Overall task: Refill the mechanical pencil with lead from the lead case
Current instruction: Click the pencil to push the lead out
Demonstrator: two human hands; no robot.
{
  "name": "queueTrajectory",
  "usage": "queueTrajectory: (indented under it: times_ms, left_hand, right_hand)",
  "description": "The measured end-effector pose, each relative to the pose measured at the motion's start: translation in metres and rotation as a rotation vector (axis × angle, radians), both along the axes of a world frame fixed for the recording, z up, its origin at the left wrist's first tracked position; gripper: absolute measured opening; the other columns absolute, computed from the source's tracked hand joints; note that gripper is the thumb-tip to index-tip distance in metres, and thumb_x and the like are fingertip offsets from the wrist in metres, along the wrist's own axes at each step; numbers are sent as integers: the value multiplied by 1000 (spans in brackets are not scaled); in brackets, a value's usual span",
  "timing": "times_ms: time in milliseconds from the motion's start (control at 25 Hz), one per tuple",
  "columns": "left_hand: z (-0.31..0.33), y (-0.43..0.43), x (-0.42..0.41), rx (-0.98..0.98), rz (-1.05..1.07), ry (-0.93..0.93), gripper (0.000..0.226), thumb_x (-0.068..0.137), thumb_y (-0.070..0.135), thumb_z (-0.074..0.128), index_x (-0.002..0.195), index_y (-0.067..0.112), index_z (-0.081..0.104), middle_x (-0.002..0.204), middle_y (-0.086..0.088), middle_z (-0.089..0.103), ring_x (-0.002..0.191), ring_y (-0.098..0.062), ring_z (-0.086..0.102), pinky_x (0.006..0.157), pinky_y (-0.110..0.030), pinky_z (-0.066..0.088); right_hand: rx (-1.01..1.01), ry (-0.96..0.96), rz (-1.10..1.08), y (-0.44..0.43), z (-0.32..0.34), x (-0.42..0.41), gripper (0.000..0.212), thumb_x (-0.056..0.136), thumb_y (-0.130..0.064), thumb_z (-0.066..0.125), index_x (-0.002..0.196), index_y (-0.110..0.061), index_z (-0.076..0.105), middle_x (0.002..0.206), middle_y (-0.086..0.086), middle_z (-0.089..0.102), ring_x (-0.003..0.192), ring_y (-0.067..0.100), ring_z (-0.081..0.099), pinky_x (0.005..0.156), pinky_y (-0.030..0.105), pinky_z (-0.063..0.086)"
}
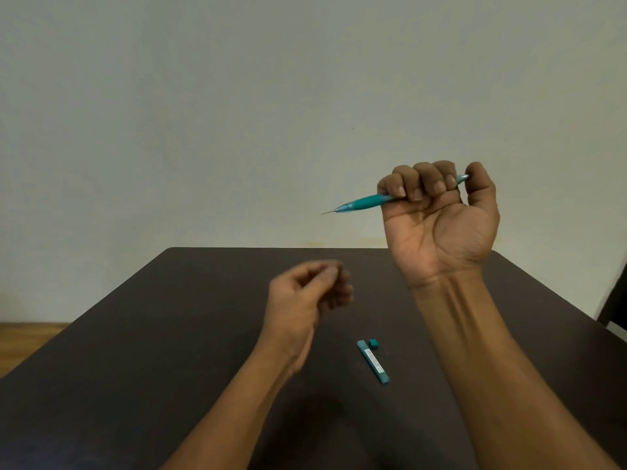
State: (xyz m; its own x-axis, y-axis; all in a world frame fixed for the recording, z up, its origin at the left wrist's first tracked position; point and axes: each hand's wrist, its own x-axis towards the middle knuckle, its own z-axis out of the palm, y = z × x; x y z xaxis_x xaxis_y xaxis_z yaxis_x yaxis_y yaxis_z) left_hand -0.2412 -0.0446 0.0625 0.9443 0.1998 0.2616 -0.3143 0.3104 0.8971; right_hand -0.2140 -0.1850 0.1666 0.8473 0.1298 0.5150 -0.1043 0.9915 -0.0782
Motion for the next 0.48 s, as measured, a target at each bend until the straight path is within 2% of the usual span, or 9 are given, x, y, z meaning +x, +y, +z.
queueTrajectory:
  times_ms: [200,360,480]
  left_hand:
    - [81,8,15,53,13,-184,15,96,8,62,103,10,76,96,-14,78,88,-26,76,75,-31,62]
    - [85,20,23,272,24,-229,14,95,10,66,105,10,76,93,-11,78,84,-24,76,71,-29,61]
    - [91,38,26,267,28,-260,14,94,8,66,103,4,76,88,-11,77,76,-20,71,66,-28,60]
  right_hand:
    - [-22,-27,-9,6,20,-11,43,101,-41,38,68,-13,41,56,1,42,51,16,35,53,28,34]
    - [-41,-96,-73,5,53,-14,46,102,-40,35,65,-13,42,55,0,42,48,15,35,50,25,35]
    - [-51,-95,-182,-5,64,-14,47,101,-39,36,63,-14,42,54,-3,37,46,12,28,45,23,28]
